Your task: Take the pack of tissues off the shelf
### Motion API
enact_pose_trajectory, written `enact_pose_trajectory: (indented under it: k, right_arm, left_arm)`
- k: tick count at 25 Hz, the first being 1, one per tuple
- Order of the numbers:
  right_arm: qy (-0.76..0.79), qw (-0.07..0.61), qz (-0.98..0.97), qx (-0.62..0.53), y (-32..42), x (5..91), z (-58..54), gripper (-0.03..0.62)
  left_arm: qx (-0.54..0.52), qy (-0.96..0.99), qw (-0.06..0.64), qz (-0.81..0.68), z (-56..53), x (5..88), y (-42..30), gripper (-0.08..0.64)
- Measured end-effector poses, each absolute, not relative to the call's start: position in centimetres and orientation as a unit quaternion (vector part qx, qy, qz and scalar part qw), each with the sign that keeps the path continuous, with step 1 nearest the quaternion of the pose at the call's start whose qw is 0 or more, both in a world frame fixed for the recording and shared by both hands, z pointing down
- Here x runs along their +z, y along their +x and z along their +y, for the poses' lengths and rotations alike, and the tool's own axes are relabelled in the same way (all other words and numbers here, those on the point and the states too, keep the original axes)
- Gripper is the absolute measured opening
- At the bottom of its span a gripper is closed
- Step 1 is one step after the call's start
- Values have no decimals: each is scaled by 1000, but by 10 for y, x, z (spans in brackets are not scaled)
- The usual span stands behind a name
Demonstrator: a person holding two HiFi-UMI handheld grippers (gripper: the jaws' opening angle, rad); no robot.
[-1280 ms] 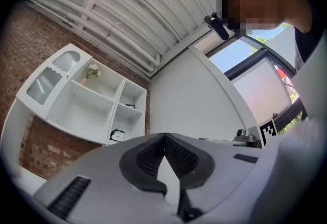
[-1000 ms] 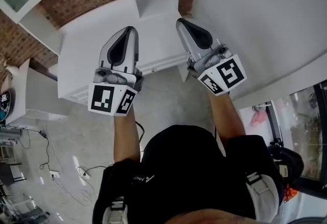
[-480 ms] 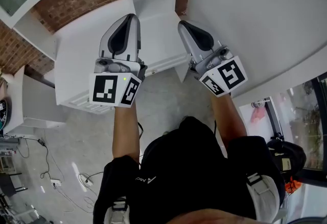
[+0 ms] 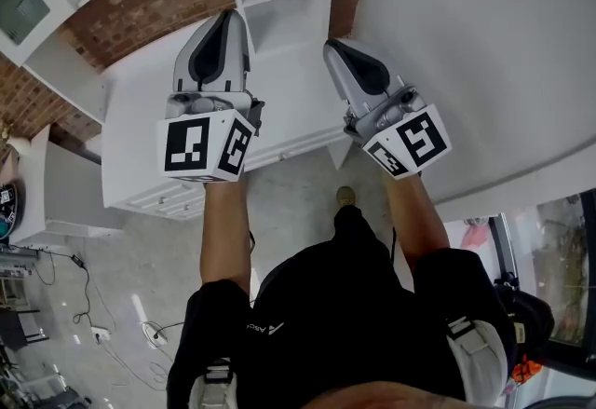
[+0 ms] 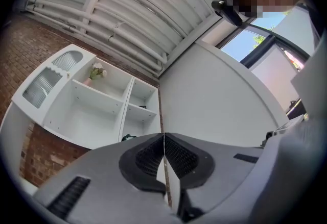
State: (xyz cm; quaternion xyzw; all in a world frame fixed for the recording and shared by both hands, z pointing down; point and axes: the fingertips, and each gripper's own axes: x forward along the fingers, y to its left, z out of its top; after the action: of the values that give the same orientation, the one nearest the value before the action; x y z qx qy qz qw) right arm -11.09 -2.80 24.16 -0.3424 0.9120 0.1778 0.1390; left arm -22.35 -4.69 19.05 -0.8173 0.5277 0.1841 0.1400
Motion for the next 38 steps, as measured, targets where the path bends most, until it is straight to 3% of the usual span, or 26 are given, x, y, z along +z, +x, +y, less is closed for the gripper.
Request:
enact_pose_trajectory:
  k: [8,18,26,38]
  right_arm:
    - [-299,149,922,197,-53,228,-141,2]
    - [-234,138,943,192,-21,226,-273,2]
    - [-227,143,945,185,-19,227,-313,2]
    - [-235,147,942,191,-14,229,-338,2]
  left_arm:
    - [186,-777,166,578,-166,169,-183,50]
    - [136,-722,215,644,-313,125,-163,236]
    - [62,-707,205,674,-398,111,-171,375]
    - [-32,-680,189,708,-477,116,-192,443]
